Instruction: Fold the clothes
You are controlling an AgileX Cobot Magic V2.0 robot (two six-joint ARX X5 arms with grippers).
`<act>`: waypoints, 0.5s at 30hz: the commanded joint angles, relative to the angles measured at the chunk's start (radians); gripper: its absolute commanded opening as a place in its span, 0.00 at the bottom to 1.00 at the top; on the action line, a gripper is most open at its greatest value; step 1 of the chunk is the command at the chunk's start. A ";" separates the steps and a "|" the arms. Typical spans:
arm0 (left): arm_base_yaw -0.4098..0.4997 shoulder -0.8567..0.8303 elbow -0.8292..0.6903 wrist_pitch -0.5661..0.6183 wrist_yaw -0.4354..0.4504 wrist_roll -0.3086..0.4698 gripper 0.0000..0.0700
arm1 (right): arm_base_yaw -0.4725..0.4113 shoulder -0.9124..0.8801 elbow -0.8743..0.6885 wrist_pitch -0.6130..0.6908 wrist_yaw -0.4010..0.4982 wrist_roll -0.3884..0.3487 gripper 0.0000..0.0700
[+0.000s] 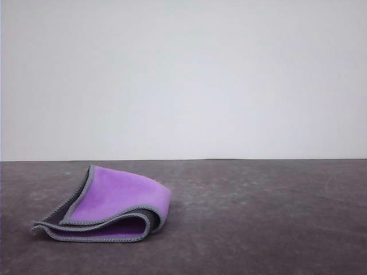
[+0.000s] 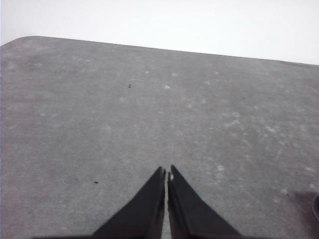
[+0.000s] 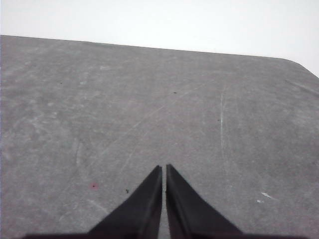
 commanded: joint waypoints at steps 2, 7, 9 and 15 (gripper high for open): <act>0.000 -0.001 -0.020 0.003 -0.005 0.006 0.00 | -0.002 0.000 -0.003 0.007 0.003 0.014 0.02; 0.000 -0.001 -0.020 0.003 -0.005 0.006 0.00 | -0.002 0.000 -0.003 0.007 0.003 0.013 0.02; 0.000 -0.001 -0.020 0.003 -0.005 0.006 0.00 | -0.002 0.000 -0.003 0.007 0.003 0.013 0.02; 0.000 -0.002 -0.020 0.003 -0.005 0.006 0.00 | -0.002 0.000 -0.003 0.007 0.003 0.013 0.02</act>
